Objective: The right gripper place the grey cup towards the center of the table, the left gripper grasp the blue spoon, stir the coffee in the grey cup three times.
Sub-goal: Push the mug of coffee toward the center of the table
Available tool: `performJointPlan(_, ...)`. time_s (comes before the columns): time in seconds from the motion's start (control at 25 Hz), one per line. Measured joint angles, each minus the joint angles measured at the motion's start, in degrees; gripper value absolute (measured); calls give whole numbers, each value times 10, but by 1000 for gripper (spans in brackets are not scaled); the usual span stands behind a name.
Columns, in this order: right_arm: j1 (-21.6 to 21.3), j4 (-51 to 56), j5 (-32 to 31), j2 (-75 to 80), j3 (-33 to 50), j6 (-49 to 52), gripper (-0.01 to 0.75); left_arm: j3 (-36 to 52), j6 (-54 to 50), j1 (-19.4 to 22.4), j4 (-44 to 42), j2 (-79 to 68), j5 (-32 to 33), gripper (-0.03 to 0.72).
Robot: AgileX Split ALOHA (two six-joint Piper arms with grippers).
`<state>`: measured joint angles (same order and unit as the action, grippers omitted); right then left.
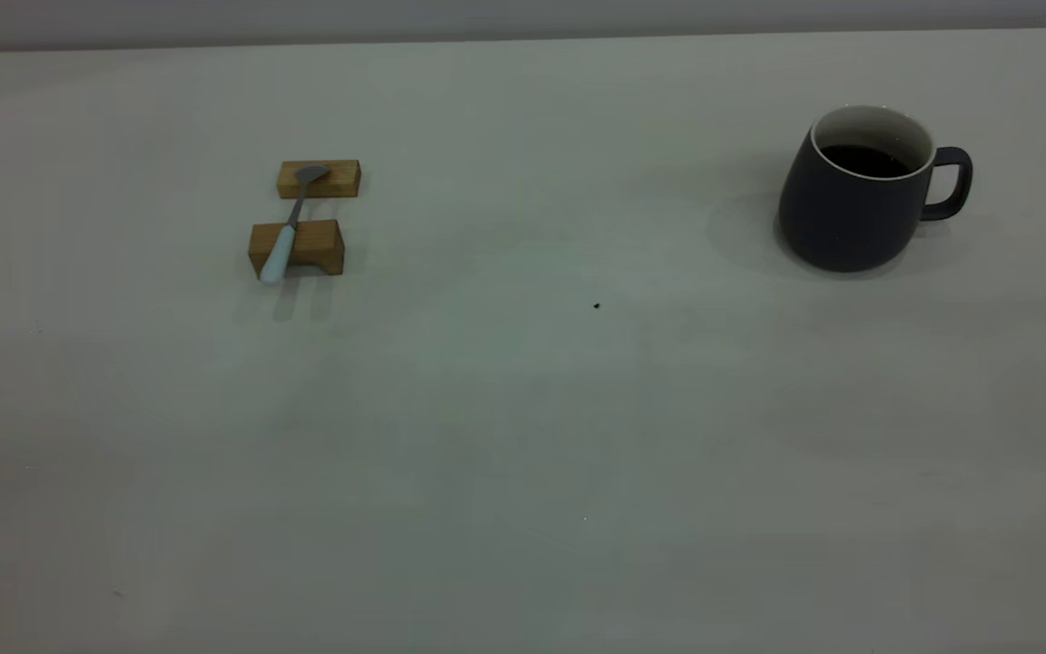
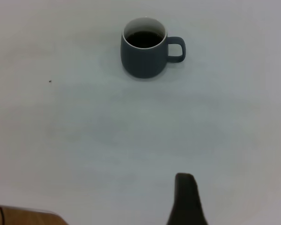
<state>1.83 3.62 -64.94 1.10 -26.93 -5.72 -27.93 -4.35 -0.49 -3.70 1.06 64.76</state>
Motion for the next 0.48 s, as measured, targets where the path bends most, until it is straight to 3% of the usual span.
performJointPlan(0.24,0,9,7,71,-59,5,591,0,0,0,0,0,0,446)
performJointPlan(0.48,0,-44,43,292,-137,-2,593,0,0,0,0,0,0,446)
